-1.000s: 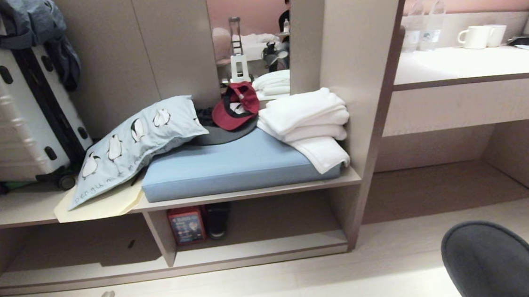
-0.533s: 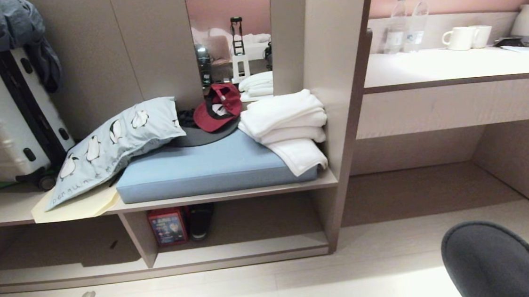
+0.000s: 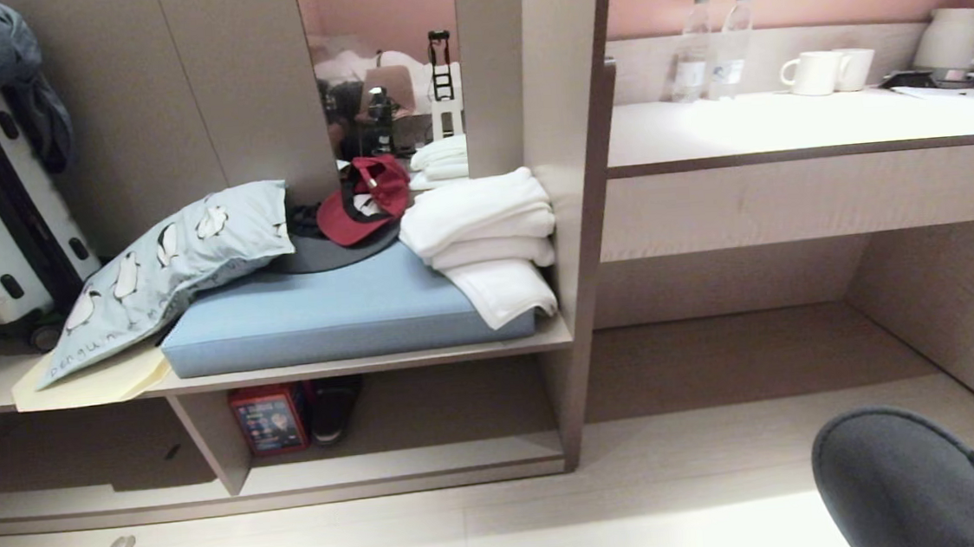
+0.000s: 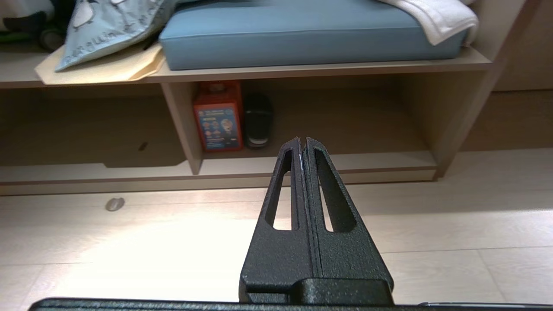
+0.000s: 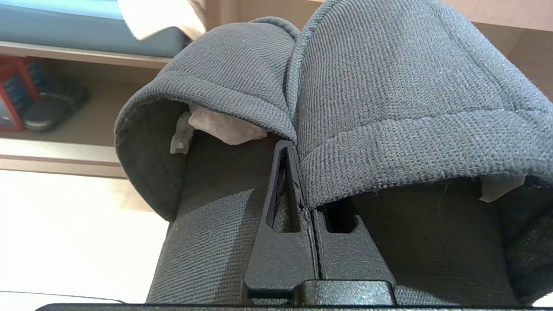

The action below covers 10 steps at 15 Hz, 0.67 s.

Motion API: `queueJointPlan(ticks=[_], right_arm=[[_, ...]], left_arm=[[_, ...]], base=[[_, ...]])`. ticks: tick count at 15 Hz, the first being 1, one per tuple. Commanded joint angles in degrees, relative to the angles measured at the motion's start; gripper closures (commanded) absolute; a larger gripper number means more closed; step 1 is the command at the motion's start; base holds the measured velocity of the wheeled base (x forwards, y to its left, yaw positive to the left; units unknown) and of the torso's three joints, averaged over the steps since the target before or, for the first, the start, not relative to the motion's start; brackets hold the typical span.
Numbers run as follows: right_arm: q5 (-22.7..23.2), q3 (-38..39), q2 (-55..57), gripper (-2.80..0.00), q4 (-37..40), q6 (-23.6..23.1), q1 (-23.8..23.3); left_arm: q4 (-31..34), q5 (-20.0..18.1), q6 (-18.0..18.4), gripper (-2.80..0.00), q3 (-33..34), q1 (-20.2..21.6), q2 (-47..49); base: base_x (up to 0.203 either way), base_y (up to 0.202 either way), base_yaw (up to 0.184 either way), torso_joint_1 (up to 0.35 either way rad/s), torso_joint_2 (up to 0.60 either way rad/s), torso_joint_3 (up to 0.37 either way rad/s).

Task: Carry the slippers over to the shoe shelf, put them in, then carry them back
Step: Place the slippers on the floor

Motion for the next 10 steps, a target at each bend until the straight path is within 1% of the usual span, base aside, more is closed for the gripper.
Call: queueJointPlan(ticks=[1,10], right_arm=[[0.0,0.0,0.0,0.00,0.0,0.0,0.0],[0.0,0.0,0.0,0.00,0.0,0.0,0.0]], left_arm=[[0.0,0.0,0.0,0.00,0.0,0.0,0.0],[0.0,0.0,0.0,0.00,0.0,0.0,0.0]], base=[[0.000,-0.195,0.005,0.002,0.00,-0.001],[0.000,-0.197,0.002,0.002,0.00,0.003]])
